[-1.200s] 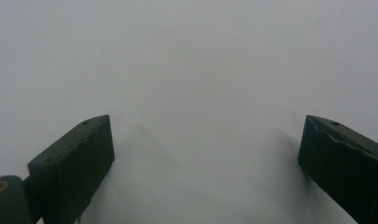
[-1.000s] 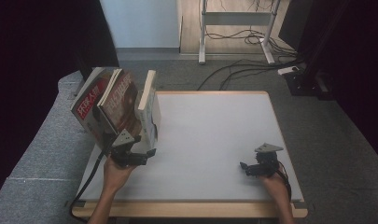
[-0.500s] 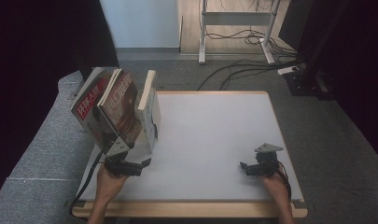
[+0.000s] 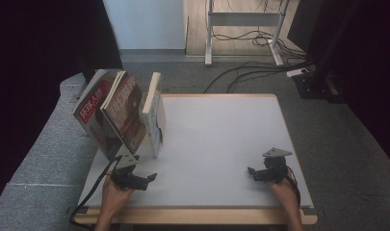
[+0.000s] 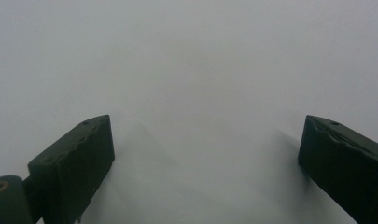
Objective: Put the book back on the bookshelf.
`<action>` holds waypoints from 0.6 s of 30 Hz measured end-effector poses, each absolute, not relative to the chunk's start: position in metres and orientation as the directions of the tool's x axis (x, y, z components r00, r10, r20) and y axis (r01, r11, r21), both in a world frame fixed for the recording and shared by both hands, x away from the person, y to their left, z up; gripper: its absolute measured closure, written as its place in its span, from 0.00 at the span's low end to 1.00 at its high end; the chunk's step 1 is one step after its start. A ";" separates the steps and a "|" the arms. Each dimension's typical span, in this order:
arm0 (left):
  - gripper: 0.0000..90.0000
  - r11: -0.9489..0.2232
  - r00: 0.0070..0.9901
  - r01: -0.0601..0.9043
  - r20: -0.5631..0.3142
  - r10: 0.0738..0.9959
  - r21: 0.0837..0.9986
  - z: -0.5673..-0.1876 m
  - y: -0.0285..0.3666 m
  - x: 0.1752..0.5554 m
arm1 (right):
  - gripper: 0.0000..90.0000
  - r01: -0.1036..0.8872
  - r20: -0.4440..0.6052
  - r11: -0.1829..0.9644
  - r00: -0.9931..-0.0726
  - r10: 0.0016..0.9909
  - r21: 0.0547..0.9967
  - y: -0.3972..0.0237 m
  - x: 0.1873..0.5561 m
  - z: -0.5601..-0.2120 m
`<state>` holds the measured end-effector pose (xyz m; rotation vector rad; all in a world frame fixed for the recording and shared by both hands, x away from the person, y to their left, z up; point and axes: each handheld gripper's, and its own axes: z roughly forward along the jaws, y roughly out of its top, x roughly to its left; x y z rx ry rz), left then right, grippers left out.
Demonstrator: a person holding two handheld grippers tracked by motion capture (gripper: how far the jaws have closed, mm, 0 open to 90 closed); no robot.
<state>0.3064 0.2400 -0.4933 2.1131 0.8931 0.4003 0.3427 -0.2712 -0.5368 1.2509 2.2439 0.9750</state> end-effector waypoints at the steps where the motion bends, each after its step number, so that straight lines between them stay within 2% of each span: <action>1: 0.00 -0.441 0.701 0.461 -0.011 0.713 0.770 -0.497 0.239 0.306 | 0.04 0.579 -0.003 0.359 -0.525 0.851 0.732 -0.271 0.343 -0.537; 5: 0.00 -0.430 0.703 0.482 -0.043 0.710 0.763 -0.508 0.239 0.308 | 0.04 0.579 -0.003 0.359 -0.525 0.851 0.732 -0.271 0.343 -0.537; 8: 0.00 -0.469 0.699 0.509 -0.029 0.714 0.722 -0.524 0.237 0.311 | 0.04 0.578 -0.003 0.359 -0.525 0.851 0.732 -0.271 0.343 -0.537; 18: 0.00 -0.514 0.686 0.549 -0.004 0.728 0.660 -0.528 0.231 0.313 | 0.04 0.579 -0.003 0.359 -0.525 0.851 0.732 -0.271 0.342 -0.537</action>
